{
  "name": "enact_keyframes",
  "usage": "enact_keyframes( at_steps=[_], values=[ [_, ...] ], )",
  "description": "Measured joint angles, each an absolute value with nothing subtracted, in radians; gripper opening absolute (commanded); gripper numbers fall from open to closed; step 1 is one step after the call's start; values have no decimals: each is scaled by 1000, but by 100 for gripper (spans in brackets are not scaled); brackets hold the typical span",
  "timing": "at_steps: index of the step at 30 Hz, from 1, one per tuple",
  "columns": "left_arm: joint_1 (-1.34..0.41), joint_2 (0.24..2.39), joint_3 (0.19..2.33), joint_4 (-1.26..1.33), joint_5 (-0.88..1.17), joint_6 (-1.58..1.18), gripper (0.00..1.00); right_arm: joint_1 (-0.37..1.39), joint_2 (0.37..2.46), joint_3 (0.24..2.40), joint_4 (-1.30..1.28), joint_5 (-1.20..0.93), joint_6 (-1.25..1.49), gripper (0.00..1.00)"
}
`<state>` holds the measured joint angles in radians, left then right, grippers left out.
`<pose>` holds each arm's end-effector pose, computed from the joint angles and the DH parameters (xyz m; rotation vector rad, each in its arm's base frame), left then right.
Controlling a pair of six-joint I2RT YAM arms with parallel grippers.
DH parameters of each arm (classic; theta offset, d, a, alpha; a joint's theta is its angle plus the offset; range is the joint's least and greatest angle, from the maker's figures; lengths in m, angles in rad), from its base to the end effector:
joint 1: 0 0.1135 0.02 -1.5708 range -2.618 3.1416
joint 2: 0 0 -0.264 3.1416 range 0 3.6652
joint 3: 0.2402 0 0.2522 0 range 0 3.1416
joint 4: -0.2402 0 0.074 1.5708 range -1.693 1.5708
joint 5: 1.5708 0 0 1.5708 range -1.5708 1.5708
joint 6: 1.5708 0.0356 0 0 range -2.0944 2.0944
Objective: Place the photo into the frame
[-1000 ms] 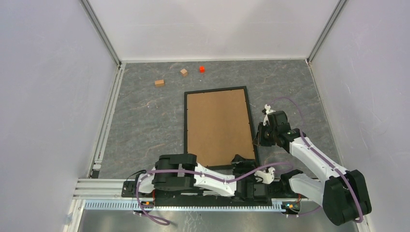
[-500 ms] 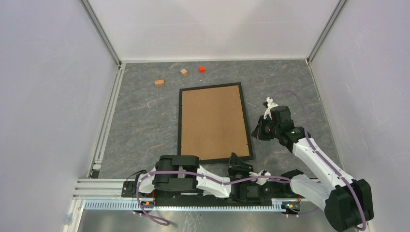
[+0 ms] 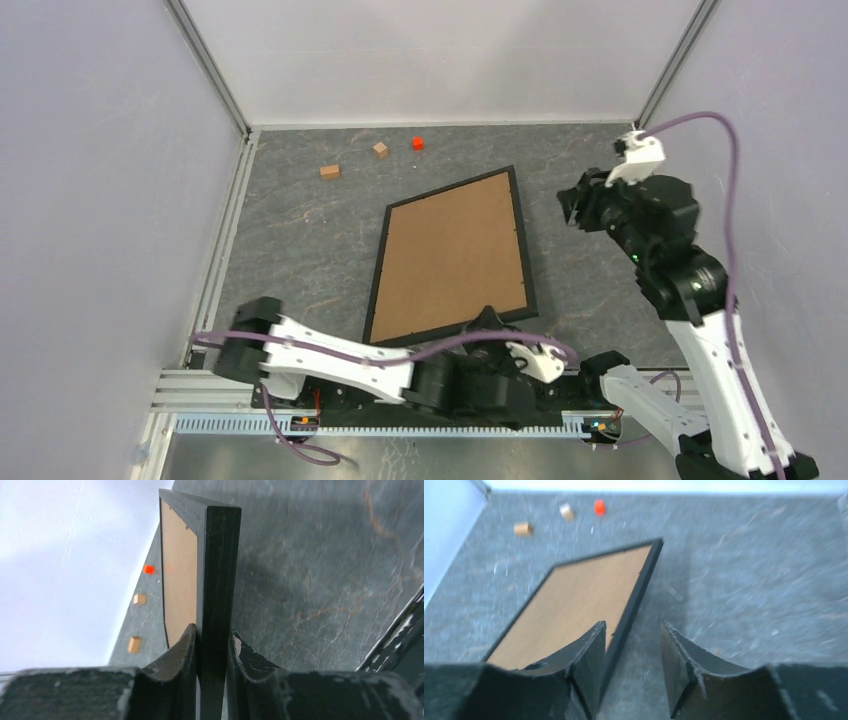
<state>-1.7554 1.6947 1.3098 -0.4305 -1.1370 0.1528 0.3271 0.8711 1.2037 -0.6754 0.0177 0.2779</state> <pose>-0.0349 -0.3629 0.2743 1.2275 1.4401 0.2926 0.1566 0.0525 0.4153 -0.0355 1.9326 0.3896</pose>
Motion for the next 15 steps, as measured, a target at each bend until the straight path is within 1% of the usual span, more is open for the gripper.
enact_keyframes(
  at_steps=[4,7,11,15],
  values=[
    [-1746,1508,1356,-448,-1068,153,2,327,819,1350,-697,102,249,53],
    [-1736,1438,1416,-448,-1029,153,2,327,792,1415,-698,136,237,54],
    [-1732,1379,1433,-441,-960,144,2,327,773,1426,-710,163,231,54],
    [-1687,1314,1403,-434,-844,101,2,327,774,1420,-731,179,230,54]
  ],
)
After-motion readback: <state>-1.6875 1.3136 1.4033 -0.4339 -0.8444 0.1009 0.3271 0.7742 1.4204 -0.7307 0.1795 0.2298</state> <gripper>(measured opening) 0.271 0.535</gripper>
